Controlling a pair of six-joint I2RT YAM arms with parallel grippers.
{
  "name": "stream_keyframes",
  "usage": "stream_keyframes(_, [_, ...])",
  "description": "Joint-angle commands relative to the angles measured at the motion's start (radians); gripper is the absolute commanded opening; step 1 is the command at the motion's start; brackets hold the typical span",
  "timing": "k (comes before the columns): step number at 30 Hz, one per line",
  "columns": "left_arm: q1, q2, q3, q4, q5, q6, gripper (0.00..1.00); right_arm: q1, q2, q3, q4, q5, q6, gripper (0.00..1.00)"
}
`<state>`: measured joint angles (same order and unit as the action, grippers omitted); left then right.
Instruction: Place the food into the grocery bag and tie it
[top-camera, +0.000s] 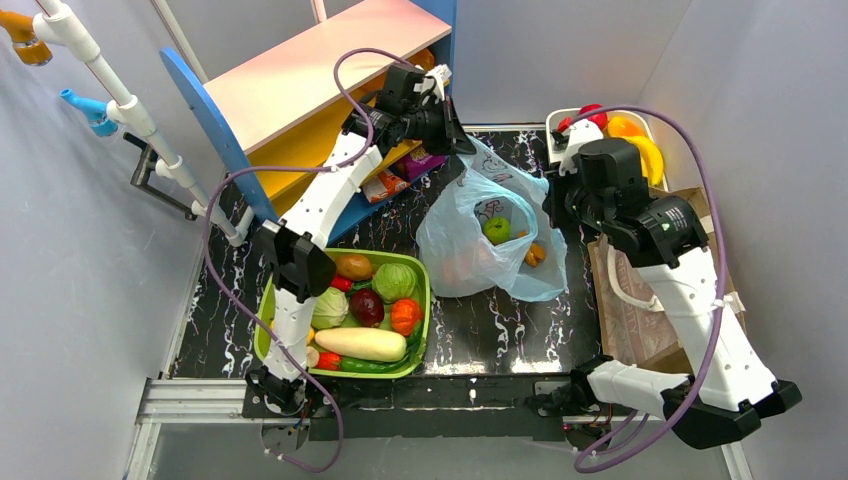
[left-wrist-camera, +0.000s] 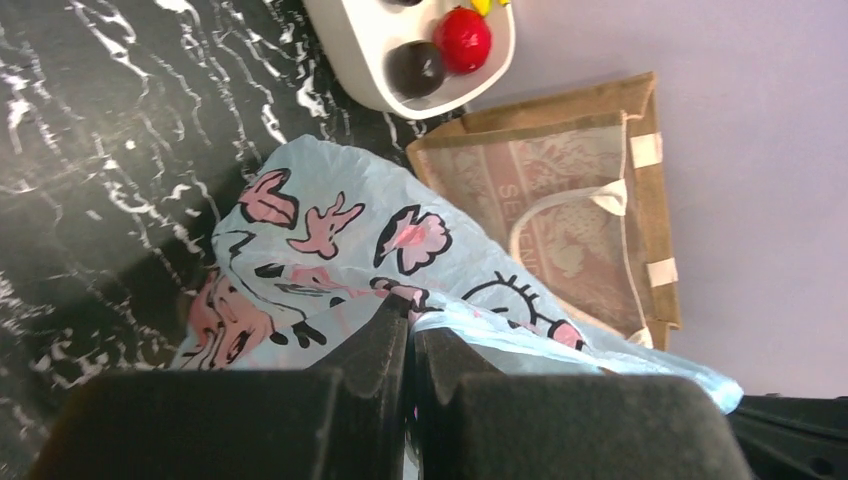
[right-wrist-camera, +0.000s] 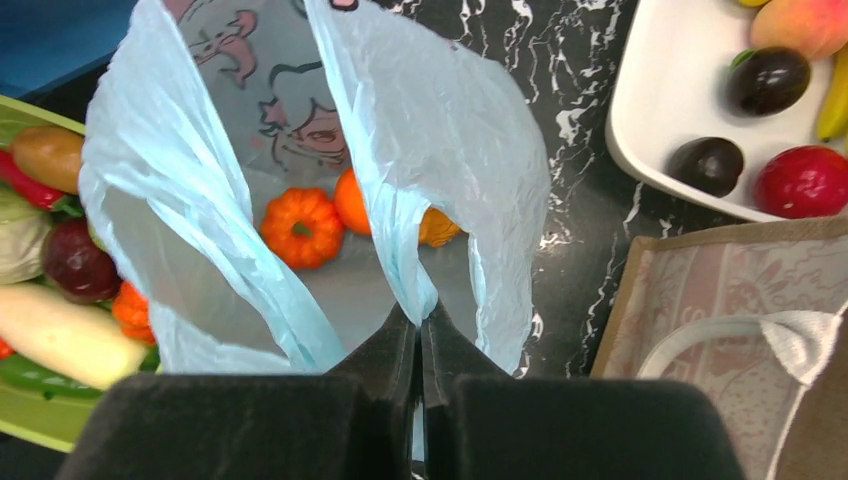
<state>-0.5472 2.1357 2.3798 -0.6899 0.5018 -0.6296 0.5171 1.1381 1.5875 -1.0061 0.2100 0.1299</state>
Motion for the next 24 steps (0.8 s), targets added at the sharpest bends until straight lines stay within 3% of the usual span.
stream_keyframes(1, [0.036, 0.022, 0.053, 0.111, 0.079, -0.077, 0.00, -0.003, -0.048, -0.018, -0.022, -0.059, 0.065, 0.01])
stream_keyframes(5, [0.042, 0.069, 0.090, 0.151, 0.140, -0.095, 0.01, -0.003, -0.065, -0.045, -0.007, -0.109, 0.076, 0.01])
stream_keyframes(7, [0.044, 0.066, 0.098, 0.143, 0.158, -0.084, 0.12, -0.003, -0.069, -0.051, 0.000, -0.123, 0.077, 0.01])
stream_keyframes(8, [0.044, 0.052, 0.089, 0.131, 0.151, -0.076, 0.21, -0.003, -0.069, -0.052, 0.001, -0.127, 0.077, 0.01])
stream_keyframes(10, [0.044, 0.009, 0.031, 0.130, 0.144, -0.065, 0.55, -0.003, -0.064, -0.052, 0.005, -0.132, 0.074, 0.01])
stream_keyframes(11, [0.044, -0.022, -0.010, 0.130, 0.143, -0.061, 0.65, -0.003, -0.059, -0.049, 0.007, -0.133, 0.073, 0.01])
stream_keyframes(15, [0.043, -0.115, -0.118, 0.134, 0.122, -0.045, 0.84, -0.003, -0.038, -0.037, -0.002, -0.142, 0.059, 0.01])
stream_keyframes(17, [0.041, -0.162, -0.155, 0.129, 0.097, -0.028, 0.97, -0.003, -0.028, -0.036, -0.003, -0.151, 0.056, 0.01])
stream_keyframes(24, [0.023, -0.259, -0.139, -0.018, -0.051, 0.102, 0.98, -0.003, -0.003, -0.023, -0.002, -0.217, 0.046, 0.01])
